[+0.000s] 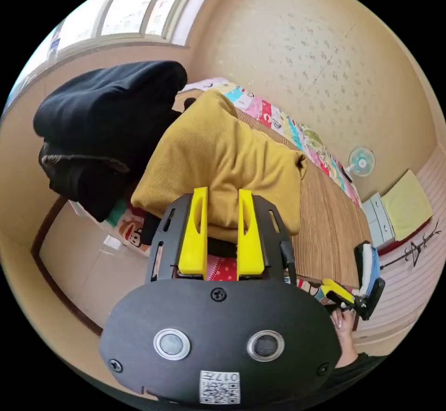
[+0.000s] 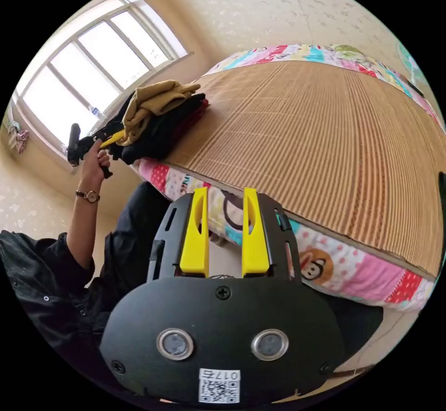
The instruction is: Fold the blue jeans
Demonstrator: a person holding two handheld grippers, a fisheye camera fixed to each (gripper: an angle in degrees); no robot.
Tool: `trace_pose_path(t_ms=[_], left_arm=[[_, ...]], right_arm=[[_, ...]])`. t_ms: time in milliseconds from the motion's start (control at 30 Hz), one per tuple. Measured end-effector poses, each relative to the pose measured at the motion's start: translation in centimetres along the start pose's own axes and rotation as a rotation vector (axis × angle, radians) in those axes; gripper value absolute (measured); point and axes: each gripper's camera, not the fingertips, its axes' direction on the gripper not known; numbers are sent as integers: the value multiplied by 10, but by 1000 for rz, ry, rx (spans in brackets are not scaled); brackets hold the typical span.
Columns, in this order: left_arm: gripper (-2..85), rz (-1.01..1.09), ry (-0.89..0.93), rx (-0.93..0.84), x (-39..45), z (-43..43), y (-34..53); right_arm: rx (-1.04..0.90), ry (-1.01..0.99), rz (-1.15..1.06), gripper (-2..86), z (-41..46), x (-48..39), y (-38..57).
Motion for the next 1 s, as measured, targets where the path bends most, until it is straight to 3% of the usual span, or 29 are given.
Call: trace_pose_path(t_ms=[67,133,200,267,333,400,600,767,833,1000], left_arm=[[109,-35,158,71,4,-16,31],[116,-26,440,115,25,-12,70],[100,59,568,34,60,17,88],[78,204,546,-170,103,63,97],[88,354,368,-451,148,136,121],[109,390,302,-562,159,178,145],[101,423,233,-474,147,183,162],[75,337,315,-508,103,195,149],[65,280,372,-554,79,203,142],[60,262,390,-597,51,207,140]], right_arm=[[35,104,202,96,-52,57,54],[81,135,365,88,-88,91,98],[150,157,500,81,-119,114,141],[260,205,671,78,-151,133,187],[341,224,746,78,-171,142,203],[413,257,796,81,-194,151,208],[683,446,873,101,-283,175,190],[555,517,1102,80,-309,241,138],[520,604,1098,52,-321,237,101],[738,598,588,35,-367,139,-53]])
